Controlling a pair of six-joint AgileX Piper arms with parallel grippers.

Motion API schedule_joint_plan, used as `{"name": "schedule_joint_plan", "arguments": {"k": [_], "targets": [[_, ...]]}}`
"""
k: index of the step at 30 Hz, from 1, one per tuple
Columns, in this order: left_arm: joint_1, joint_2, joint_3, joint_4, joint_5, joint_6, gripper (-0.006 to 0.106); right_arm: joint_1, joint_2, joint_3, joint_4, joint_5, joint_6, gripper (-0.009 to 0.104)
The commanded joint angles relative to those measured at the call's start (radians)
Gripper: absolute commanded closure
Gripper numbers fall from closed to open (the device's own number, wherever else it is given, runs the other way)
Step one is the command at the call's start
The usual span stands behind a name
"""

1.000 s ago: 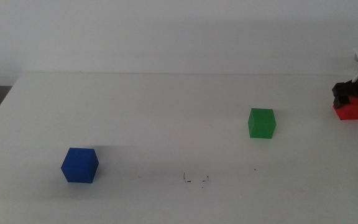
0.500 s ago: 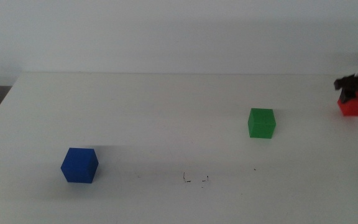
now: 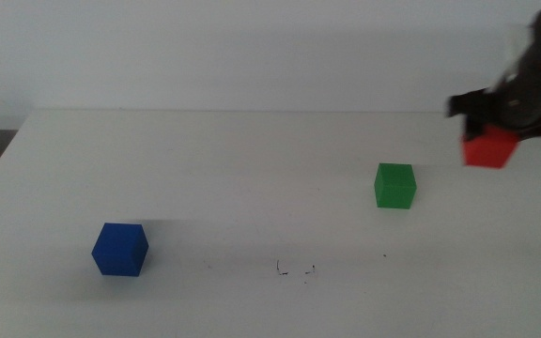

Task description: Stack red cubes first, then green, then blue cubes in a specific spot.

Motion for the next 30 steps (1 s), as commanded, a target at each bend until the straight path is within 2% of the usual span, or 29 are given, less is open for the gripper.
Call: {"name": "schedule_joint_plan", "arguments": {"k": [1, 8, 14, 20, 30], "targets": [[0.0, -0.003, 0.0, 0.003, -0.013, -0.008, 0.007, 0.082, -0.036, 0.031, -0.039, 0.012, 0.094, 0.081], [0.0, -0.003, 0.0, 0.003, -0.013, -0.008, 0.007, 0.335, -0.026, 0.031, -0.075, 0.026, 0.288, 0.081], [0.0, -0.003, 0.0, 0.003, -0.013, -0.008, 0.007, 0.474, 0.03, 0.031, -0.073, 0.004, 0.379, 0.081], [0.0, -0.003, 0.0, 0.003, -0.013, -0.008, 0.007, 0.559, 0.084, 0.031, -0.069, 0.004, 0.442, 0.08], [0.0, -0.003, 0.0, 0.003, -0.013, -0.008, 0.007, 0.614, 0.124, 0.031, -0.067, -0.028, 0.526, 0.08]]}}
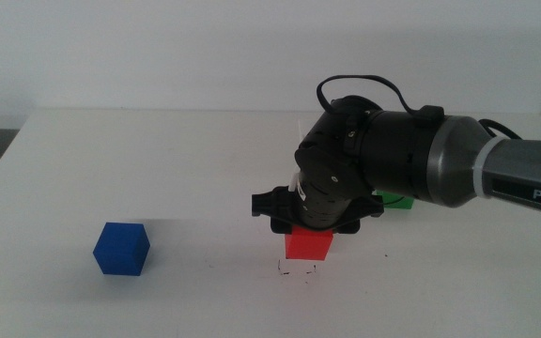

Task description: Stack red cubes first, then green, then blue cubes in a specific spot.

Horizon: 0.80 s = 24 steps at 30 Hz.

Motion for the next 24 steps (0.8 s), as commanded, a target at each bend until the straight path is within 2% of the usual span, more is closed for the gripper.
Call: {"name": "schedule_joint_plan", "arguments": {"k": [1, 2, 8, 19, 24], "targets": [[0.0, -0.003, 0.0, 0.003, -0.013, -0.008, 0.007, 0.007, 0.004, 0.006, -0.026, -0.012, 0.032, 0.08], [0.0, -0.003, 0.0, 0.003, -0.013, -0.008, 0.007, 0.016, 0.011, 0.006, -0.055, -0.012, 0.068, 0.08], [0.0, -0.003, 0.0, 0.003, -0.013, -0.008, 0.007, 0.029, 0.039, 0.004, -0.093, -0.008, 0.15, 0.08], [0.0, -0.003, 0.0, 0.003, -0.013, -0.008, 0.007, 0.05, 0.062, -0.006, -0.154, -0.001, 0.187, 0.08], [0.0, -0.003, 0.0, 0.003, -0.013, -0.008, 0.007, 0.066, 0.089, -0.06, -0.178, 0.061, 0.168, 0.08]]}}
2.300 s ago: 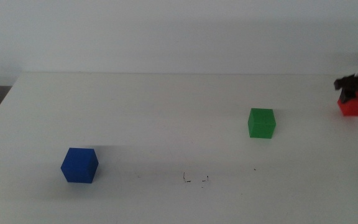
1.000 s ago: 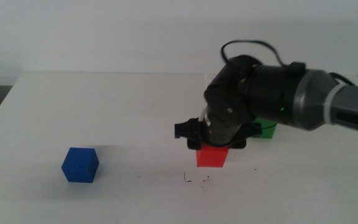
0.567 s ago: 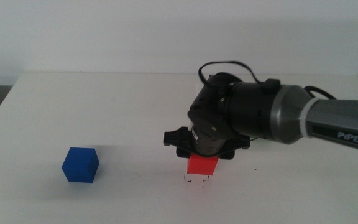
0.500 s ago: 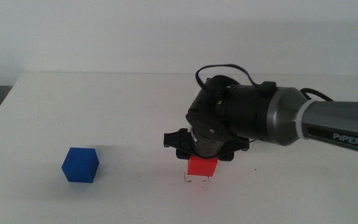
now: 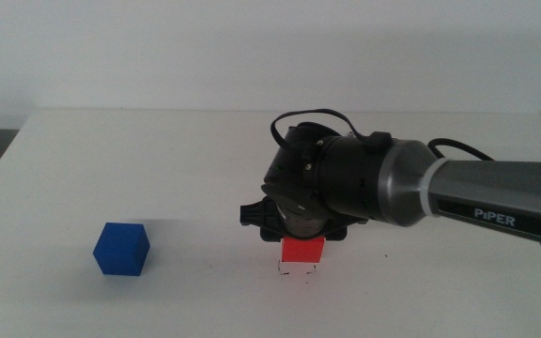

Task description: Stack red cubes first, then green, then blue cubes in a specific spot.

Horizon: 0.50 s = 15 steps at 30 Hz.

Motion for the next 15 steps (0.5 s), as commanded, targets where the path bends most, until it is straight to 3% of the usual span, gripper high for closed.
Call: {"name": "schedule_joint_plan", "arguments": {"k": [1, 15], "targets": [[0.0, -0.003, 0.0, 0.003, -0.013, -0.008, 0.007, 0.007, 0.007, -0.026, -0.015, 0.035, -0.021, 0.08], [0.0, -0.003, 0.0, 0.003, -0.013, -0.008, 0.007, 0.009, 0.05, -0.027, -0.013, -0.006, -0.023, 0.08]]}}
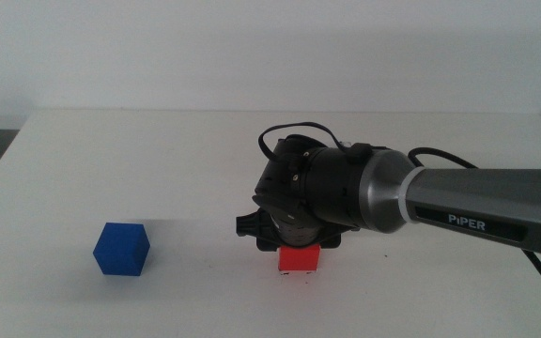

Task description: Stack red cubes first, then green, then blue cubes in a specific spot.

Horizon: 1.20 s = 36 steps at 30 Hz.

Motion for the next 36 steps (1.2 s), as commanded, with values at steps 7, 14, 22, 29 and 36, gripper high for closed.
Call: {"name": "schedule_joint_plan", "arguments": {"k": [7, 14, 22, 29, 36], "targets": [[0.0, -0.003, 0.0, 0.003, -0.013, -0.008, 0.007, 0.002, 0.016, -0.007, -0.023, -0.018, -0.009, 0.08], [0.0, -0.003, 0.0, 0.003, -0.013, -0.008, 0.007, 0.002, 0.043, -0.007, -0.023, -0.018, -0.009, 0.08], [0.0, -0.003, 0.0, 0.003, -0.013, -0.008, 0.007, 0.002, 0.049, -0.007, -0.025, -0.021, -0.009, 0.035], [0.0, -0.003, 0.0, 0.003, -0.013, -0.008, 0.007, 0.002, 0.047, -0.007, -0.027, -0.04, -0.011, 0.013], [0.0, -0.003, 0.0, 0.003, -0.013, -0.008, 0.007, 0.023, -0.082, -0.007, -0.025, 0.03, -0.089, 0.013]]}}
